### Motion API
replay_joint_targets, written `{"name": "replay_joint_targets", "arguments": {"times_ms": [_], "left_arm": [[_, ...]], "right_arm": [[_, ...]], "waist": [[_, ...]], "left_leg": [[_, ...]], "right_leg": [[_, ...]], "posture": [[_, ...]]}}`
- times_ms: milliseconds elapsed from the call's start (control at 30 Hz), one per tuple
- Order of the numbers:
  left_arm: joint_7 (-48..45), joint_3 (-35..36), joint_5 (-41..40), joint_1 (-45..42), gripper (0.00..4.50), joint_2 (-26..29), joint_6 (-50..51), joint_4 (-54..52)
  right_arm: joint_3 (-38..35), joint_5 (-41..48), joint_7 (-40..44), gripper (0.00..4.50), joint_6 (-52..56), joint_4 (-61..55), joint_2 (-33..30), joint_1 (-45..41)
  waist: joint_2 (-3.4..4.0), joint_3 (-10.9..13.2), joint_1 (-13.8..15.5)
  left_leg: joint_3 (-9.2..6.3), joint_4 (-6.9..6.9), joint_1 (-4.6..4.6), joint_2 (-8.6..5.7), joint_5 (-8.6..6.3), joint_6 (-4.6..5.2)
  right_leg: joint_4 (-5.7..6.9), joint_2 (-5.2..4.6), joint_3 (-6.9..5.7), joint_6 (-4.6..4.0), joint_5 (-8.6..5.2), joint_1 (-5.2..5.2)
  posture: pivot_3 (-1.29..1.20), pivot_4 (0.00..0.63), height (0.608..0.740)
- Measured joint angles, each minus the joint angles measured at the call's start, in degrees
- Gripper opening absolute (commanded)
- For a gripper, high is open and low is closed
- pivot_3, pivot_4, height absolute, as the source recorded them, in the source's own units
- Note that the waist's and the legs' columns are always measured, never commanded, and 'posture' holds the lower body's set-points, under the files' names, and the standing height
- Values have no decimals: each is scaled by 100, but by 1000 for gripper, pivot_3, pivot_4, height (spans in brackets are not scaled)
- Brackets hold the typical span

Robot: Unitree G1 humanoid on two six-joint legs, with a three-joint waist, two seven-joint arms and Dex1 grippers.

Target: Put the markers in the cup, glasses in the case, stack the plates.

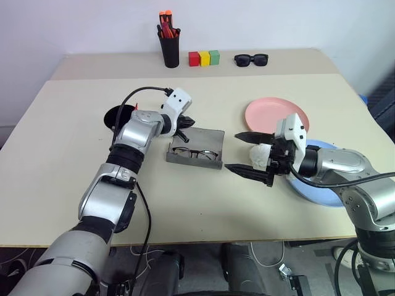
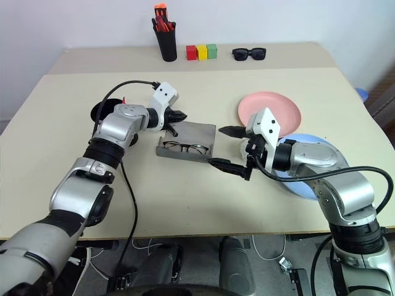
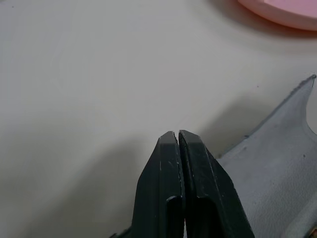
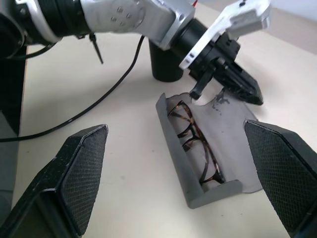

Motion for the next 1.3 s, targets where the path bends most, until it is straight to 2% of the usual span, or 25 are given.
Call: {"name": "replay_joint_targets", "arguments": {"times_ms": [367, 567, 800, 1033, 1300], "left_arm": [[-631, -64, -229, 341, 33, 443, 1436, -1316], [-429, 2, -267, 436, 33, 364, 1475, -1475], [671, 447, -225, 95, 33, -8, 540, -596], [797, 904, -578, -501, 33, -281, 1521, 545], [528, 1061, -720, -1074, 33, -142, 1898, 1178]], "right_arm": [[38, -61, -29, 4500, -58, -18, 3, 76], [151, -171, -20, 4500, -91, -12, 9, 74], [193, -243, -6, 4500, -213, 45, 8, 66], [233, -302, -42, 4500, -262, 85, 15, 56], [234, -351, -100, 4500, -266, 85, 15, 66]], "waist": [[1, 0, -13], [1, 0, 6], [1, 0, 6], [0, 0, -5], [0, 0, -12]], "left_leg": [[0, 2, 2, 1, 0, 0], [-1, 6, 1, 0, 0, -1], [-2, 6, 1, 0, 1, -2], [-1, 7, 0, -1, 1, -1], [-1, 7, 1, -1, 1, -2]], "right_leg": [[8, 1, 0, 0, 0, -1], [8, 0, 0, 0, 0, -1], [8, 0, 0, 0, 0, -1], [11, 0, -1, 0, 0, -1], [12, 0, -1, 0, 0, -1]], "posture": [[0, 150, 740], [0, 150, 740], [0, 150, 740], [0, 150, 740], [0, 150, 740]]}}
